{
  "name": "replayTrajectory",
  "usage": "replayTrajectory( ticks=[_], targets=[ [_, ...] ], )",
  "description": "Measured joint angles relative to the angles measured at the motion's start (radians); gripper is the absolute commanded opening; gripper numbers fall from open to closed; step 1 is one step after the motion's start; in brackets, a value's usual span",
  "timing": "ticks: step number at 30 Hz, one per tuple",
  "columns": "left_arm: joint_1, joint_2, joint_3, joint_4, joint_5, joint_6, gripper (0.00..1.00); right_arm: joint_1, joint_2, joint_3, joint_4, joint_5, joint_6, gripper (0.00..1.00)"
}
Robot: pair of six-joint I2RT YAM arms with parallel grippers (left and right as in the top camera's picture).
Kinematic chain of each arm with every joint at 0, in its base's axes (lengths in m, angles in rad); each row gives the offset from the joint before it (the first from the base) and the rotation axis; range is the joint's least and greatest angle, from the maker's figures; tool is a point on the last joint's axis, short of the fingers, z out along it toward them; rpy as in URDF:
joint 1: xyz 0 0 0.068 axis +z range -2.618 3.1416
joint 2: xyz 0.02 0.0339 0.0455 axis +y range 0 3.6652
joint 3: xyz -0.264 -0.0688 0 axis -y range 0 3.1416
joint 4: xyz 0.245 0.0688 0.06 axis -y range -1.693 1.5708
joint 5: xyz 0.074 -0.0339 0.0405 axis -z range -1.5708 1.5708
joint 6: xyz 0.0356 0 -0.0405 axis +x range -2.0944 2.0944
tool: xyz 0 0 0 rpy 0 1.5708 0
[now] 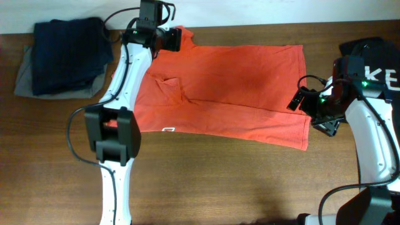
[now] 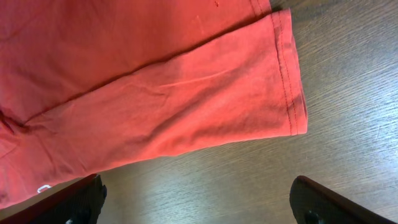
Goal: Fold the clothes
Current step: 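Move the left gripper up to the top left shoulder edge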
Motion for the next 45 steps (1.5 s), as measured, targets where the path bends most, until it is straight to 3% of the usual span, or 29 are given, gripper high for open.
replayTrajectory(
  ticks=[10, 19, 31, 43, 45],
  targets=[
    [-0.057, 0.098, 0.08, 0.075, 0.027, 0.007, 0.71, 0.0, 0.0, 0.0, -0.013, 0.0, -0.022, 0.99],
    [-0.104, 0.233, 0.08, 0.191, -0.098, 0.006, 0.71, 0.0, 0.0, 0.0, -0.031, 0.0, -0.047, 0.99],
    [-0.094, 0.255, 0.08, 0.331, -0.172, 0.006, 0.66, 0.0, 0.0, 0.0, -0.055, 0.0, -0.076, 0.99],
    [-0.08, 0.313, 0.08, 0.349, -0.188, 0.006, 0.65, 0.0, 0.0, 0.0, -0.076, 0.0, -0.077, 0.99],
    [-0.074, 0.315, 0.08, 0.35, -0.191, 0.006, 0.6, 0.0, 0.0, 0.0, -0.076, 0.0, -0.077, 0.99]
  ],
)
